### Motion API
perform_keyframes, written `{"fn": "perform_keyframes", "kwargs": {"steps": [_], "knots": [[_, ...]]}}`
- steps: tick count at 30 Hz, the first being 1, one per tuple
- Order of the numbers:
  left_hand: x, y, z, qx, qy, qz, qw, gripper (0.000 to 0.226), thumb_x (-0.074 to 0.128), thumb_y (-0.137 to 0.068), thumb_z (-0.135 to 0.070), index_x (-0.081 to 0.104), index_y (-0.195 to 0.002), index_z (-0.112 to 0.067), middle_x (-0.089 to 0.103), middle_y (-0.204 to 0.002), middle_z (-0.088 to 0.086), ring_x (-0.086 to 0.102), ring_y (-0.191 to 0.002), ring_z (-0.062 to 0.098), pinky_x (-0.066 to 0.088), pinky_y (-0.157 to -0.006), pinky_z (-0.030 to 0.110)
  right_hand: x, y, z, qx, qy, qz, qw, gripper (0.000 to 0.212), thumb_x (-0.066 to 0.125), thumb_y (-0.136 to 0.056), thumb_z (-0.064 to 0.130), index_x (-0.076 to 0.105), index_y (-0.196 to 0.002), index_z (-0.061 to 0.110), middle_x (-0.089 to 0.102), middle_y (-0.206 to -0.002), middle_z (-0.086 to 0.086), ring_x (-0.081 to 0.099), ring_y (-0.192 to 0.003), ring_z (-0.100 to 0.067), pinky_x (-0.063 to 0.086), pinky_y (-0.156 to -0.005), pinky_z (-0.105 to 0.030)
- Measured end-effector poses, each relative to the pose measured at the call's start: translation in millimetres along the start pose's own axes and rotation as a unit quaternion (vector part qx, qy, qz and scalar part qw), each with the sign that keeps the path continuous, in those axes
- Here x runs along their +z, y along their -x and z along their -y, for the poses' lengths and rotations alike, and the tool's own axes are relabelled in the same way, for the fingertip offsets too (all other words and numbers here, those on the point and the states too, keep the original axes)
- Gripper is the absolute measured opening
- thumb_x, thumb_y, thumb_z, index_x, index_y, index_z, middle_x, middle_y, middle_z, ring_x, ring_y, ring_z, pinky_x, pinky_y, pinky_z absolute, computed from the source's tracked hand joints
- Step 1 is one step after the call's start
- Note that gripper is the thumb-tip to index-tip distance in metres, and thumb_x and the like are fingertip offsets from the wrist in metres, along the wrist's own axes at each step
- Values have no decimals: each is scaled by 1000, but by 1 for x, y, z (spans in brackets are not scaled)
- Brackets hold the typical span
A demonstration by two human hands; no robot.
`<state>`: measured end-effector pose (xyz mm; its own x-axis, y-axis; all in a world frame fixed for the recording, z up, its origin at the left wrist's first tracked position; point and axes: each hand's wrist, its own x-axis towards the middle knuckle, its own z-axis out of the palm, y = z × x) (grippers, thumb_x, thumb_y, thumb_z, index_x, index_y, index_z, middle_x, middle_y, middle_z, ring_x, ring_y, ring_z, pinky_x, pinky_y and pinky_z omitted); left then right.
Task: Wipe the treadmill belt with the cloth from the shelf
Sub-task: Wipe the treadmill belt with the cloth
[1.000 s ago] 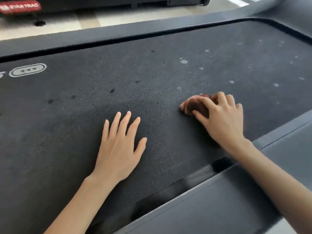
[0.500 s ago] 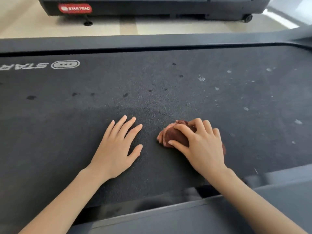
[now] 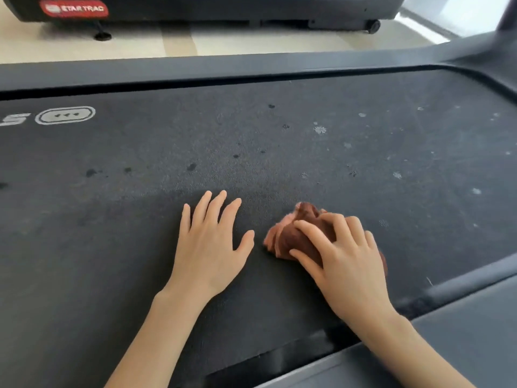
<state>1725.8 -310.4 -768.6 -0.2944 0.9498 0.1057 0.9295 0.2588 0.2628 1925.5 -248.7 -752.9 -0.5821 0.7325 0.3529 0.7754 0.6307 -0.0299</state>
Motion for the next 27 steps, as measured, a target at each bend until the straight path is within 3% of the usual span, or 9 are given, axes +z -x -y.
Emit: {"fn": "perform_keyframes", "kwargs": {"steps": [3, 8, 14, 20, 27], "knots": [[9, 1, -5, 5, -13, -33, 999, 64, 31, -83, -47, 56, -129, -11, 47, -140, 17, 38, -134, 36, 26, -107, 61, -12, 27, -4, 8, -2, -6, 1000, 41, 46, -87, 53, 66, -112, 27, 60, -107, -7, 52, -90, -31, 44, -66, -39], [11, -2, -5, 2, -7, -45, 999, 61, 33, -83, -44, 55, -128, -11, 47, -140, 17, 36, -134, 37, 23, -109, 60, 15, -32, -4, 50, 27, -5, 998, 42, 47, -85, 53, 66, -111, 26, 60, -104, -9, 54, -93, -33, 44, -69, -40], [12, 0, -3, 7, -16, -44, 999, 60, 33, -84, -43, 55, -129, -10, 48, -139, 18, 37, -133, 37, 24, -109, 60, 46, -117, -17, 134, 44, 25, 990, 44, 49, -92, 52, 55, -127, 25, 54, -121, -11, 43, -116, -32, 36, -85, -42], [13, -2, -5, 8, -8, -56, 998, 60, 34, -83, -43, 57, -127, -10, 49, -138, 18, 39, -132, 39, 25, -108, 62, 27, -58, -7, 83, 40, -25, 995, 42, 49, -86, 50, 64, -110, 20, 59, -103, -12, 52, -95, -35, 42, -69, -41], [14, -1, -4, 8, -7, -65, 998, 60, 33, -84, -43, 57, -128, -9, 48, -138, 19, 38, -132, 38, 24, -108, 61, 5, 2, -4, 53, 19, -33, 998, 43, 47, -83, 55, 66, -107, 25, 60, -103, -6, 54, -91, -30, 46, -68, -39]]}}
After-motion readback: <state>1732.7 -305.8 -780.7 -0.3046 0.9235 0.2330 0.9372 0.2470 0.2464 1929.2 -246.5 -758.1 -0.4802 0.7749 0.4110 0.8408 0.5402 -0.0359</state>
